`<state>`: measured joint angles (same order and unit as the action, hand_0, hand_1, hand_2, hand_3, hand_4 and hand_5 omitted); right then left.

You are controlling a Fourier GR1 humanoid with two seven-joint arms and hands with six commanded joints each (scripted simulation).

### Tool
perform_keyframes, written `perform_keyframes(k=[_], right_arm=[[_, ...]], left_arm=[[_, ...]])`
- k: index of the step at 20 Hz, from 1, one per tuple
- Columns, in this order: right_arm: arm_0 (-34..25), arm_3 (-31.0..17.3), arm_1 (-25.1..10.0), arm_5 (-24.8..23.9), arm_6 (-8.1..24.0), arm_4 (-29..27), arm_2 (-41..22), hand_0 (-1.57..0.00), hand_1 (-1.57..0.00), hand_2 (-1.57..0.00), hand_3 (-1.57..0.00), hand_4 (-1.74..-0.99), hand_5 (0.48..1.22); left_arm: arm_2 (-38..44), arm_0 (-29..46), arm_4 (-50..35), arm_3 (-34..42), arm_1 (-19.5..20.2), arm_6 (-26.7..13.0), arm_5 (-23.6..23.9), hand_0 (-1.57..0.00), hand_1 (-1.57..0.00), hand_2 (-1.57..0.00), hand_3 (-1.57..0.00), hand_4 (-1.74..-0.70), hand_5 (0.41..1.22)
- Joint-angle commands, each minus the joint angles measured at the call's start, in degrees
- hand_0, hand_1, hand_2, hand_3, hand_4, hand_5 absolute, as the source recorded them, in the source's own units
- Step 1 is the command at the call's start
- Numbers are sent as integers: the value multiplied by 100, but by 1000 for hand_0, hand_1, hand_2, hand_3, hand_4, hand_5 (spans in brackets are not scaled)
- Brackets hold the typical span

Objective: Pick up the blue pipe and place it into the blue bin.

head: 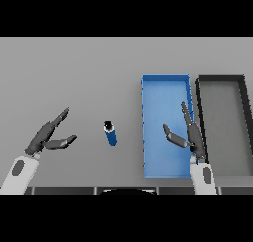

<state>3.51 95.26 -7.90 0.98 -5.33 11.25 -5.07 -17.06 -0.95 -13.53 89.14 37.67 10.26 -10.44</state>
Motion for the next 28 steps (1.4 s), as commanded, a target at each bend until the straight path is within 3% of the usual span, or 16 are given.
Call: perform_keyframes(k=[1,3,9,14,17,24,25,28], right_arm=[[-17,40,-32,28,1,-20,8,1,1,1,1,-1174,616],[-18,47,-106,67,61,-27,37,1,1,1,1,-1164,617],[98,108,-21,95,62,-115,24,1,1,1,1,-1205,618],[171,163,-29,133,89,-170,44,1,1,1,1,-1211,622],[153,143,12,97,159,-110,10,1,1,1,1,-1205,625],[249,197,-95,111,-14,-116,80,1,1,1,1,-1214,645],[184,170,-79,74,80,-105,90,1,1,1,1,-1207,646],[293,229,-91,73,-64,-99,91,1,1,1,1,-1210,653]], left_arm=[[-103,28,17,92,-27,-82,-50,1,1,1,1,-1071,522],[-428,23,84,317,-148,-429,-182,1,1,1,1,-1113,497],[-975,-135,558,243,-630,-726,-149,1,1,1,1,-1144,452],[-1247,-399,897,-228,-1295,-422,12,1,1,1,1,-1155,460],[-1270,-680,916,-557,-1648,-529,82,1,1,1,1,-1145,460],[-1452,-1002,1282,-1131,-2126,-514,274,1,1,1,1,-1062,420],[-1433,-1004,1228,-1206,-2179,-423,239,1,1,1,1,-1078,428],[-1401,-1107,1115,-1438,-2457,-293,219,1,0,-54,-40,-1140,502]])
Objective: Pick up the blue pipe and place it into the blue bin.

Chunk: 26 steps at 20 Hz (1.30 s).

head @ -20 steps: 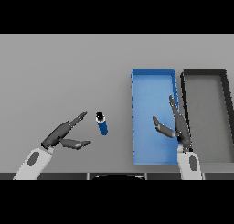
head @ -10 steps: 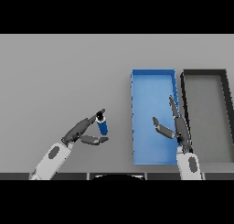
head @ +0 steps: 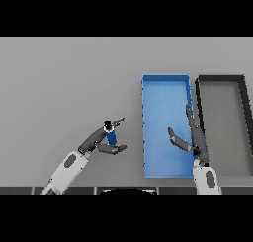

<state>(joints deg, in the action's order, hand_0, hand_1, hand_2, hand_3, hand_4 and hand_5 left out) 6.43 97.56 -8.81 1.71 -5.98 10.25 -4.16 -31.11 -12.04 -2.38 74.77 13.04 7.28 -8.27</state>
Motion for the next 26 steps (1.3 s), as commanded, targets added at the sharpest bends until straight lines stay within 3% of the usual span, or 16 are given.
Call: perform_keyframes(k=[1,2,3,5,8,10,14,18,20,22,24,26], right_arm=[[-58,-34,-15,9,36,0,7,1,1,1,1,-1213,655],[-83,-29,-12,28,67,-67,37,1,1,1,1,-1217,655],[-33,-7,28,24,26,-33,-16,1,1,1,1,-1220,656],[-37,-38,30,26,-20,1,-36,1,1,1,1,-1219,657],[-100,-37,24,65,78,-100,9,1,1,1,1,-1233,660],[-126,-78,55,66,146,-95,-9,1,1,1,1,-1224,651],[-146,-129,79,60,123,-81,-21,1,1,1,1,-1217,631],[-167,-160,50,51,118,-94,27,1,1,1,1,-1226,636],[-170,-161,22,32,94,-37,20,1,1,1,1,-1213,639],[-278,-222,-5,-7,132,-16,62,1,1,1,1,-1194,642],[-139,-183,-33,45,-34,-23,50,1,1,1,1,-1176,643],[-179,-209,-35,9,38,36,37,1,1,1,1,-1161,644]], left_arm=[[43,20,-105,52,-73,43,12,1,-41,-151,-121,-1186,550],[77,19,-172,-41,-158,82,7,-10,-156,-308,-276,-1243,613],[135,55,-316,-70,-215,167,-58,-125,-319,-485,-535,-1281,735],[164,102,-389,34,-258,165,3,-602,-752,-865,-908,-1439,910],[88,62,-328,3,-329,67,-8,-1075,-1151,-1210,-1194,-1580,1062],[-30,138,-175,168,-353,188,117,-1253,-1302,-1340,-1330,-1530,1119],[17,189,-30,313,-453,489,229,-1441,-1461,-1476,-1472,-1484,1179],[115,-3,-111,646,-594,494,186,-1518,-1526,-1532,-1531,-1469,1204],[105,15,-144,1012,-574,455,132,-1537,-1542,-1546,-1545,-1467,1210],[124,-200,-182,1195,-639,84,79,-1549,-1553,-1555,-1554,-1466,1214],[69,-250,-146,1355,-677,-5,-12,-1557,-1559,-1561,-1560,-1466,1217],[100,-216,-169,1552,-601,-49,-104,-1562,-1563,-1564,-1564,-1467,1218]])
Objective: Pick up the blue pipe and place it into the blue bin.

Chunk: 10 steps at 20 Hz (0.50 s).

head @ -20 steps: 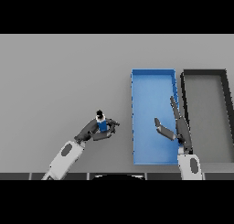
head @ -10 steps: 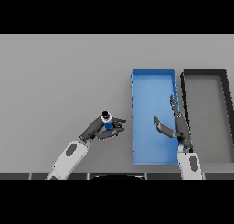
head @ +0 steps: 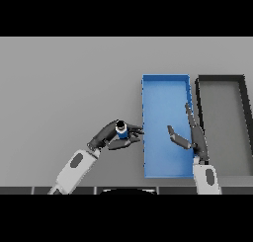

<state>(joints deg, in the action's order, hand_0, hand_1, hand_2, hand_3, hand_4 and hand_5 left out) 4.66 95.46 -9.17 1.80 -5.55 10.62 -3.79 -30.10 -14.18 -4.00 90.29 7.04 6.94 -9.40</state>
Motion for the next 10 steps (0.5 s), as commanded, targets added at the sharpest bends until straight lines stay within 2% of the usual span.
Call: perform_keyframes(k=[1,3,5,7,10], right_arm=[[-78,-9,10,-9,73,-22,16,1,1,1,1,-1158,643],[-15,70,15,-5,-30,-17,-4,1,1,1,1,-1151,643],[302,314,132,-197,-83,146,-79,1,1,1,1,-1141,643],[762,653,354,-505,-80,396,-191,1,1,1,1,-1138,643],[1483,1106,733,-944,-39,818,-418,1,1,1,1,-1191,642]], left_arm=[[-2,-40,8,18,-30,-156,-14,-1564,-1565,-1566,-1566,-1466,1219],[8,-62,65,38,-103,-266,-22,-1566,-1567,-1568,-1568,-1467,1220],[31,-14,114,47,-110,-311,-55,-1568,-1569,-1569,-1569,-1466,1220],[83,-41,160,-32,-167,-268,-84,-1569,-1569,-1570,-1570,-1466,1220],[125,-80,258,-104,-231,-309,-129,-1570,-1570,-1570,-1570,-1466,1220]])
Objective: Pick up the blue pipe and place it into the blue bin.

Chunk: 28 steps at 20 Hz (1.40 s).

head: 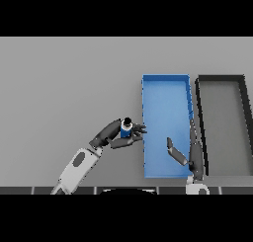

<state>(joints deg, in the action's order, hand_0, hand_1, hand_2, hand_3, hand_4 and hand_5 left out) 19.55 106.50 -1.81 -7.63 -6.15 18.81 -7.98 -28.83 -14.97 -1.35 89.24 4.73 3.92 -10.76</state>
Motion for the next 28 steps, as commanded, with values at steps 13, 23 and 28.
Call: perform_keyframes(k=[13,23,28], right_arm=[[-1560,1407,-1107,2086,2067,-2669,-246,1,-7,-99,0,-1261,560],[-3529,1245,-1046,2500,3066,-2920,-1091,1,0,-46,1,-1268,555],[-4244,843,-836,2604,3421,-2802,-1332,-11,-20,-71,1,-1209,534]], left_arm=[[72,118,221,169,-228,-134,-310,-1571,-1571,-1571,-1571,-1467,1221],[345,40,344,5,-329,-5,-578,-1571,-1571,-1571,-1571,-1464,1221],[476,65,214,-2,-399,-193,-835,-1571,-1571,-1571,-1571,-1470,1221]])
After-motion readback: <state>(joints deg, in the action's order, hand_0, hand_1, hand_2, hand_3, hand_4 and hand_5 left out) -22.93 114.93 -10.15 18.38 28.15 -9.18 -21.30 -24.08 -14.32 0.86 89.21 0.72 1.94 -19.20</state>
